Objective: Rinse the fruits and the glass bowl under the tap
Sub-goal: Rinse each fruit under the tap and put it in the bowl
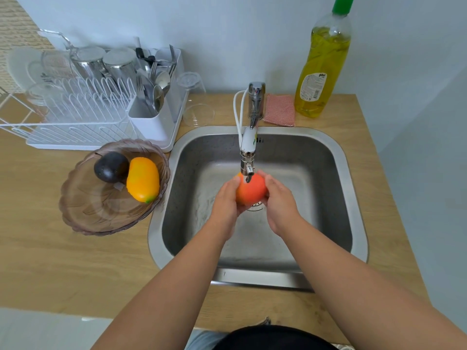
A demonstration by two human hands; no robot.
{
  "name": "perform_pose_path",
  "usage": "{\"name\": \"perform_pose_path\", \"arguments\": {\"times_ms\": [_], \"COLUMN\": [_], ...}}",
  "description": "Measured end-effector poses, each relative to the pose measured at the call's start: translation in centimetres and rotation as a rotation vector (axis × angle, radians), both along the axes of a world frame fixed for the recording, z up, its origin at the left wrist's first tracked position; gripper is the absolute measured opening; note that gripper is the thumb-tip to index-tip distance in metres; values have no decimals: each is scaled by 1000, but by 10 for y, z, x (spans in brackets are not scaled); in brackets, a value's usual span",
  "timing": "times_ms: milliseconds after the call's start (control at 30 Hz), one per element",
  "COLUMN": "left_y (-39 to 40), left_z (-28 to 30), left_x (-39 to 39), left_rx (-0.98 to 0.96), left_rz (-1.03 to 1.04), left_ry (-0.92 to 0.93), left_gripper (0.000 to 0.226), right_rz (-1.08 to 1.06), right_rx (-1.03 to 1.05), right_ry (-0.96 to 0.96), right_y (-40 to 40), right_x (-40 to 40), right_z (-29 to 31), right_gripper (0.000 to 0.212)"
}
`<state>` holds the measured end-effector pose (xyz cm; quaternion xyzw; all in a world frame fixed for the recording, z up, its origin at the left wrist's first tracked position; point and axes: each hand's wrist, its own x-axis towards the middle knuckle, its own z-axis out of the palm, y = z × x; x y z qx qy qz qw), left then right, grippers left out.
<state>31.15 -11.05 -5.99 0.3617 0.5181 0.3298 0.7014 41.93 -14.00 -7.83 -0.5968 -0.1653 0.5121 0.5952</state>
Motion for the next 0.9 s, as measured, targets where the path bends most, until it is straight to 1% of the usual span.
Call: {"name": "perform_pose_path", "arguments": {"times_ms": [67, 133, 200, 233, 300, 367, 400, 500, 600, 633, 700, 733, 800, 833, 900], "left_y": [-2, -4, -3, -2, 0, 3, 4, 9, 10, 9, 5, 4, 1, 0, -2], "left_z": [-3, -4, -4, -2, 3, 6, 6, 8, 1, 1, 2, 1, -1, -3, -5], "left_x": [1, 1, 1, 1, 1, 3, 4, 7, 11, 12, 13, 13, 11, 10, 7], "left_rx": [-42, -62, -11, 24, 42, 6, -15, -56, -92, -120, -159, -132, 21, 113, 196], "left_rz": [54, 89, 71, 41, -42, -105, -113, -61, 23, 62, 107, 102, 27, -15, -65], "left_ry": [-77, -124, -85, -25, 102, 191, 209, 150, 14, -28, -91, -99, 22, 99, 145], "left_gripper": [21, 26, 30, 30, 26, 23, 22, 24, 33, 32, 30, 32, 36, 35, 31], "right_rz": [21, 87, 102, 88, 79, 89, 85, 39, 8, 4, 50, 107, 207, 220, 177], "right_rx": [-16, -59, -71, -37, 50, 72, 87, 124, 121, 120, 95, 78, 40, 23, -16], "right_ry": [66, 185, 249, 233, 88, -63, -86, -112, -154, -170, -147, -87, 18, 13, -67], "right_y": [-4, -8, -12, -13, -16, -18, -18, -18, -18, -16, -14, -12, -9, -7, -4], "right_x": [0, -3, -4, -3, -1, 0, 1, 6, 7, 7, 7, 7, 5, 5, 4], "right_z": [1, 2, 0, -2, -3, 1, 3, 2, 4, 4, 4, 5, 5, 6, 12], "right_gripper": [30, 32, 36, 36, 39, 44, 44, 30, 20, 21, 32, 38, 40, 39, 32]}}
